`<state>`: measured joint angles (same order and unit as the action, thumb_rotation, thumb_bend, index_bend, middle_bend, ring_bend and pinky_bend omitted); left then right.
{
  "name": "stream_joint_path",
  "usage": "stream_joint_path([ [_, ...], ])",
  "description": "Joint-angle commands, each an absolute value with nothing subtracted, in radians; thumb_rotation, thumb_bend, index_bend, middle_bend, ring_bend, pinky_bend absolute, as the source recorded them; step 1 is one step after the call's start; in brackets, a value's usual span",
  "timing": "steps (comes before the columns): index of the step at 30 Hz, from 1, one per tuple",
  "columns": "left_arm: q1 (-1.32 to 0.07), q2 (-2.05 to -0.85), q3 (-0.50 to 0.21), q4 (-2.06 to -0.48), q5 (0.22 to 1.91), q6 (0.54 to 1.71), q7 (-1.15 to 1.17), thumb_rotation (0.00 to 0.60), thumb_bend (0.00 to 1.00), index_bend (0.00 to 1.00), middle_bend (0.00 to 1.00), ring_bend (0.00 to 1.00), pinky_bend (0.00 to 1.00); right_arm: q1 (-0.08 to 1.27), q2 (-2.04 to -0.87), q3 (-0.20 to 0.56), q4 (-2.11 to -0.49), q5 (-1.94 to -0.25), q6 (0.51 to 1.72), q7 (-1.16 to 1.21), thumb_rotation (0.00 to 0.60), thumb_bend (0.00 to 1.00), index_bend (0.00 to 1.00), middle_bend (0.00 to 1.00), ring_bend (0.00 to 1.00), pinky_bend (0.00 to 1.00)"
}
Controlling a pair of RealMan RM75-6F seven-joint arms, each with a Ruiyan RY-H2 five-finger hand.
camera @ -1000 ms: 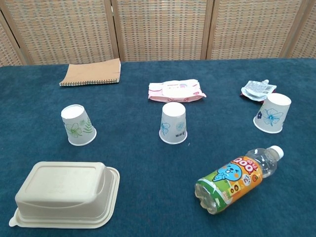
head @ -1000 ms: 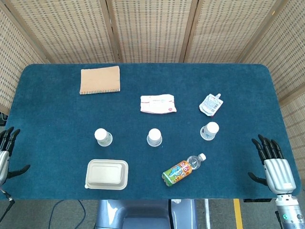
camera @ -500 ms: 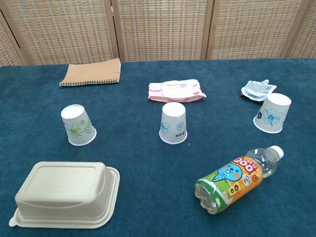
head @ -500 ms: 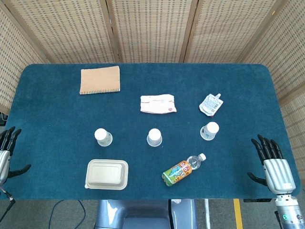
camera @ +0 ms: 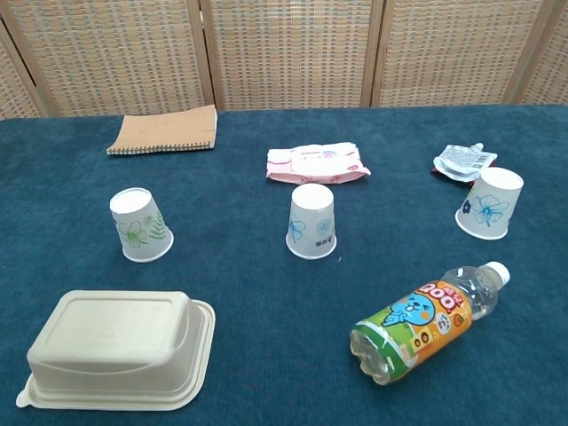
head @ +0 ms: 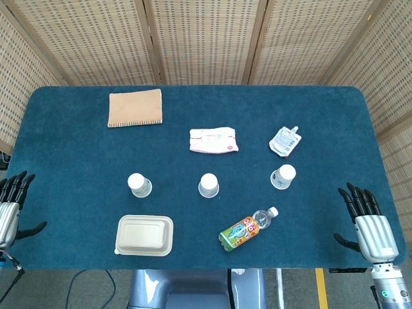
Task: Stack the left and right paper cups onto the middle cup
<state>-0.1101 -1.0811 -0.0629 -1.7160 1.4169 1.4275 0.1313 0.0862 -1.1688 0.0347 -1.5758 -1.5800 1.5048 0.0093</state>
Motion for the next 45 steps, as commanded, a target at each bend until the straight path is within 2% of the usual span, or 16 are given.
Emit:
stream_joint_path([
  [1, -0.15, -1.093, -0.091, -1.731, 1.381, 1.384, 0.177, 0.6, 0.22, 0.02, 0.0, 0.0, 0.0, 0.085, -1.163, 0.037, -1.581, -1.571, 1.501, 0.021, 0.6, 0.05, 0.05, 0.0, 0.0, 0.0],
  [9, -0.298, -1.131, -0.186, -1.754, 1.264, 1.233, 0.281, 0.6, 0.23, 0.2, 0.0, 0.0, 0.0, 0.085, -1.151, 0.044, -1.582, -1.564, 1.504, 0.056, 0.6, 0.05, 0.06, 0.0, 0.0, 0.0],
  [14, -0.402, -1.152, -0.227, -1.746, 1.154, 1.115, 0.381, 0.6, 0.23, 0.22, 0.0, 0.0, 0.0, 0.088, -1.148, 0.048, -1.578, -1.556, 1.496, 0.075, 0.6, 0.05, 0.06, 0.0, 0.0, 0.0],
  [21, -0.529, -1.178, -0.244, -1.752, 0.966, 0.983, 0.503, 0.6, 0.23, 0.23, 0.0, 0.0, 0.0, 0.091, -1.15, 0.052, -1.567, -1.553, 1.495, 0.109, 0.6, 0.05, 0.06, 0.0, 0.0, 0.0],
  [33, -0.669, -1.267, -0.212, -1.73, 0.781, 0.943, 0.63, 0.6, 0.23, 0.24, 0.0, 0.0, 0.0, 0.092, -1.147, 0.057, -1.552, -1.555, 1.5, 0.163, 0.6, 0.05, 0.07, 0.0, 0.0, 0.0],
  [45, -0.757, -1.351, -0.182, -1.684, 0.688, 0.953, 0.676, 0.6, 0.23, 0.24, 0.0, 0.0, 0.0, 0.095, -1.141, 0.061, -1.546, -1.541, 1.487, 0.201, 0.6, 0.05, 0.07, 0.0, 0.0, 0.0],
])
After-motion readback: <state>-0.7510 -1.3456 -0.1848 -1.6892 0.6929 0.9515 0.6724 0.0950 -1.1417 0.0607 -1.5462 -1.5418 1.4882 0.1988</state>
